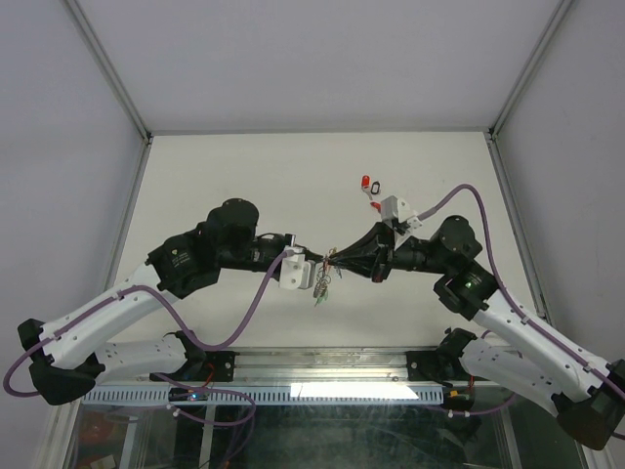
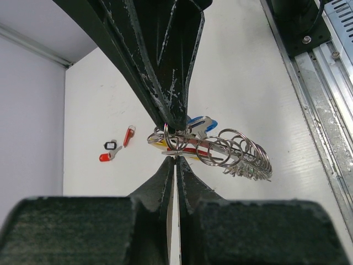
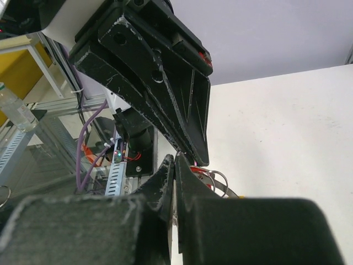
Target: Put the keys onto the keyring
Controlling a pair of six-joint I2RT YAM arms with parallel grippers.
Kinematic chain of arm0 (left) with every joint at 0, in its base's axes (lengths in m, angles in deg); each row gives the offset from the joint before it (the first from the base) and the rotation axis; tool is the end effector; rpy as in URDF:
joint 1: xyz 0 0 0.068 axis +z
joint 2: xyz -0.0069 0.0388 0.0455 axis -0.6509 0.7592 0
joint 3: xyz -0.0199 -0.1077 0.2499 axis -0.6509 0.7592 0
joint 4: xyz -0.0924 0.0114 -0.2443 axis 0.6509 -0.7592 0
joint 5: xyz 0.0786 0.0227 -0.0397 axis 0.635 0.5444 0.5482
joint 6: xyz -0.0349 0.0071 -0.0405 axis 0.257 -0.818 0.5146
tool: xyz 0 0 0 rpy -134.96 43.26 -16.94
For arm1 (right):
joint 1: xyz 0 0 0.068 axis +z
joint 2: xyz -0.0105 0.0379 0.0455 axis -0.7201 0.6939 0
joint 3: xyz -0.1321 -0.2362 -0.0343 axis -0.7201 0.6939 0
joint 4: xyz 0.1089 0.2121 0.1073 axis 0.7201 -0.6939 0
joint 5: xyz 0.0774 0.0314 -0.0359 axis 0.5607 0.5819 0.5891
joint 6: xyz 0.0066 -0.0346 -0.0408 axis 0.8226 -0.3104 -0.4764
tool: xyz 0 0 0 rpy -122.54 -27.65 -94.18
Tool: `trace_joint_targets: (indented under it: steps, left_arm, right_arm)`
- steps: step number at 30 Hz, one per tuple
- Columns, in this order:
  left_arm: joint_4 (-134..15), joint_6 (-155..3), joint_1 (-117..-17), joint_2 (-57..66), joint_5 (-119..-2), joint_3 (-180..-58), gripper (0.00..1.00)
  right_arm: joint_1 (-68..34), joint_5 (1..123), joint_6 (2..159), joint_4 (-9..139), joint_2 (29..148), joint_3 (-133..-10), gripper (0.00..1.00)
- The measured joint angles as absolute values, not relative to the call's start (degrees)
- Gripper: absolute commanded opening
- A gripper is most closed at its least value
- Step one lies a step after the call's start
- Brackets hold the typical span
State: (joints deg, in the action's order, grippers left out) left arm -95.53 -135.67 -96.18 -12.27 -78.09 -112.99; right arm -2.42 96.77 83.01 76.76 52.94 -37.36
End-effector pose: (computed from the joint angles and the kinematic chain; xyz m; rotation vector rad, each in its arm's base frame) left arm 0.1080 -0.1852 0.3812 1.7621 1.0137 -0.5414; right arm 0.1157 0.1437 0.3565 -1.0670 1.2134 1.2636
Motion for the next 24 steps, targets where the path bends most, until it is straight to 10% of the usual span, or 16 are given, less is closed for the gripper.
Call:
trace_joint_targets:
  steps: [21, 24]
  left_arm:
    - [-93.95, -134.47, -96.16, -11.63, -79.86, -112.99, 0.0]
    - [-93.25, -134.36, -96.16, -11.66, -80.15, -112.99, 0.12]
  right_arm:
    - [-2.42, 91.74, 94.31, 95.77, 51.61, -28.92, 0.0]
    - [-2.42, 91.35, 94.86, 96.89, 51.56, -28.81, 0.0]
